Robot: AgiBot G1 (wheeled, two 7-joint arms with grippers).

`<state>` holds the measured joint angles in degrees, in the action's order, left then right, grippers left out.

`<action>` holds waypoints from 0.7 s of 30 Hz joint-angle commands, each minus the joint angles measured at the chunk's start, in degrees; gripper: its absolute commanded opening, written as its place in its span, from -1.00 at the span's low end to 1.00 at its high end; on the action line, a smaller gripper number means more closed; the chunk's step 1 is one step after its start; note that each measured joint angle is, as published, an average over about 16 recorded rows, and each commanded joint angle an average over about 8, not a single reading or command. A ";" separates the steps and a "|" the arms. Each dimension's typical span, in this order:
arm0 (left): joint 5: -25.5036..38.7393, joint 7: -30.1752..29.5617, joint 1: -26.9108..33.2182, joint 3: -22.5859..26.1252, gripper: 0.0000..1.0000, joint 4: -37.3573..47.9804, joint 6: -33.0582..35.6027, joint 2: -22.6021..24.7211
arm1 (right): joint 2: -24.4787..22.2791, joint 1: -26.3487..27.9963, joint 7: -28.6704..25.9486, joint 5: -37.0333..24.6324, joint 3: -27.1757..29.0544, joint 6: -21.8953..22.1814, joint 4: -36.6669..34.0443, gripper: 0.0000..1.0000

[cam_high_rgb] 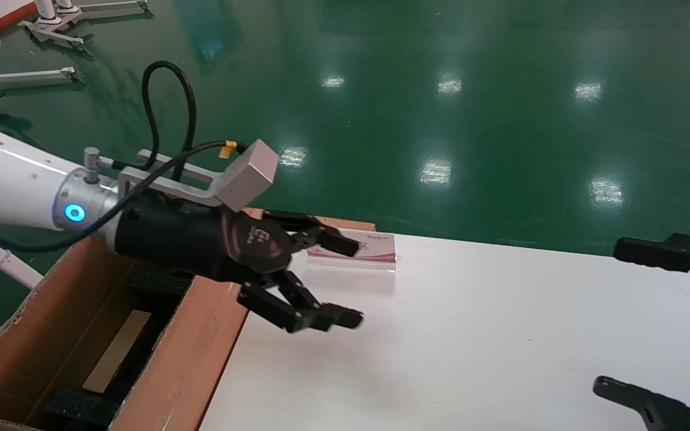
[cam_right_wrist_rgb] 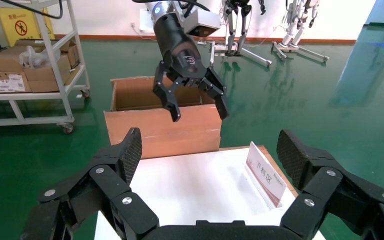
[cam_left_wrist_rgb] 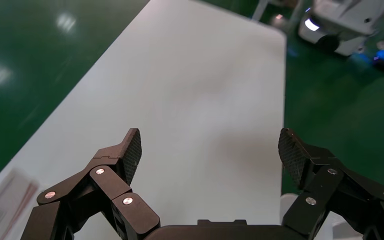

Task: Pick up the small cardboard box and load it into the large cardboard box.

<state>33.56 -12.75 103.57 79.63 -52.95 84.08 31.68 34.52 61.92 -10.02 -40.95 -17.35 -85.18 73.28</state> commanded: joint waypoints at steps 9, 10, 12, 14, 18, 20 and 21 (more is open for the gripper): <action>2.68 0.65 -13.54 -20.50 1.00 -6.65 0.52 1.08 | -0.01 0.01 0.01 0.02 -0.03 0.01 0.00 1.00; 2.94 0.71 -14.90 -22.56 1.00 -7.32 0.57 1.18 | -0.01 0.01 0.01 0.02 -0.03 0.01 0.00 1.00; 3.48 0.84 -17.60 -26.64 1.00 -8.64 0.68 1.40 | -0.01 0.01 0.02 0.02 -0.03 0.01 0.00 1.00; 4.01 0.97 -20.28 -30.71 1.00 -9.96 0.78 1.61 | -0.02 0.01 0.02 0.03 -0.04 0.02 0.00 1.00; 5.08 1.23 -25.71 -38.93 1.00 -12.63 0.99 2.04 | -0.02 0.01 0.02 0.03 -0.05 0.02 0.00 1.00; 5.61 1.35 -28.40 -43.01 1.00 -13.95 1.09 2.25 | -0.02 0.01 0.03 0.04 -0.05 0.02 0.00 1.00; 5.88 1.42 -29.77 -45.08 1.00 -14.62 1.14 2.36 | -0.02 0.01 0.03 0.04 -0.06 0.02 0.00 1.00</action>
<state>39.44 -11.33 73.80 34.55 -67.57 85.22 34.05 34.49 61.93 -9.99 -40.91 -17.40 -85.15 73.28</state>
